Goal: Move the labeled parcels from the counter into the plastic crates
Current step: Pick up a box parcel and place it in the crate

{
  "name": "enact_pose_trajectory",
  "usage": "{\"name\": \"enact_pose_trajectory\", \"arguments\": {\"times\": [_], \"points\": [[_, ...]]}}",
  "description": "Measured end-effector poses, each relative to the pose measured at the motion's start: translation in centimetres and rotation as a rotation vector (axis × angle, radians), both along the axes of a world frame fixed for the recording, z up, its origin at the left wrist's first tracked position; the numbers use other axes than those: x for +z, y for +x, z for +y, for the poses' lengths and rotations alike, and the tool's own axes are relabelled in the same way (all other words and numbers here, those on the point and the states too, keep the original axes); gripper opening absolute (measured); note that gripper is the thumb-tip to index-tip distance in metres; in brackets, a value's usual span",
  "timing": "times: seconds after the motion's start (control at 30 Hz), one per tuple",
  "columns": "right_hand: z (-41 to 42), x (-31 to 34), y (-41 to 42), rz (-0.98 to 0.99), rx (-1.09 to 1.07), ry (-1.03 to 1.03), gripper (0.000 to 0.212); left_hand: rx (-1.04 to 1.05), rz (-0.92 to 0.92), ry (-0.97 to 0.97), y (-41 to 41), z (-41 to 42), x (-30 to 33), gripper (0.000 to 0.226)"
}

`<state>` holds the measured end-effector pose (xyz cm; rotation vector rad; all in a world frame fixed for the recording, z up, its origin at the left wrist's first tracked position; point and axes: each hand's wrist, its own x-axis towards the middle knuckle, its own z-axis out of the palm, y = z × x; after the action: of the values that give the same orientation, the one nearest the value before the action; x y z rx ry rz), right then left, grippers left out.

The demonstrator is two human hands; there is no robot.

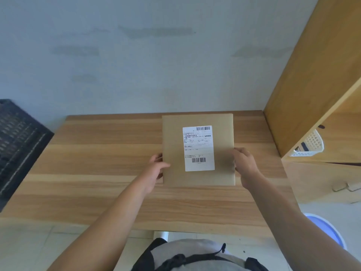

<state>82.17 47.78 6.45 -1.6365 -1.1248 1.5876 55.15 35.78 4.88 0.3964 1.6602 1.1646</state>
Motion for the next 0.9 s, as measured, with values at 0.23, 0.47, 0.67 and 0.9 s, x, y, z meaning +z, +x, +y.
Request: {"name": "enact_pose_trajectory", "arguments": {"times": [0.23, 0.47, 0.67, 0.9], "points": [[-1.4, 0.0, 1.1, 0.144, -0.024, 0.028, 0.021, 0.1, -0.081, 0.128, 0.5, -1.5, 0.6, 0.033], [-4.0, -1.9, 2.3, 0.196, 0.072, 0.052, 0.046, 0.099, -0.069, 0.103, 2.1, -3.8, -1.3, 0.043], [-6.6, -4.2, 3.3, 0.154, 0.195, 0.056, 0.08, -0.001, 0.023, 0.055, 3.0, -6.3, -4.1, 0.071], [-7.4, -6.9, 3.6, 0.188, 0.239, 0.016, 0.069, -0.127, 0.137, 0.035, 3.8, -7.5, -6.1, 0.085]]}}
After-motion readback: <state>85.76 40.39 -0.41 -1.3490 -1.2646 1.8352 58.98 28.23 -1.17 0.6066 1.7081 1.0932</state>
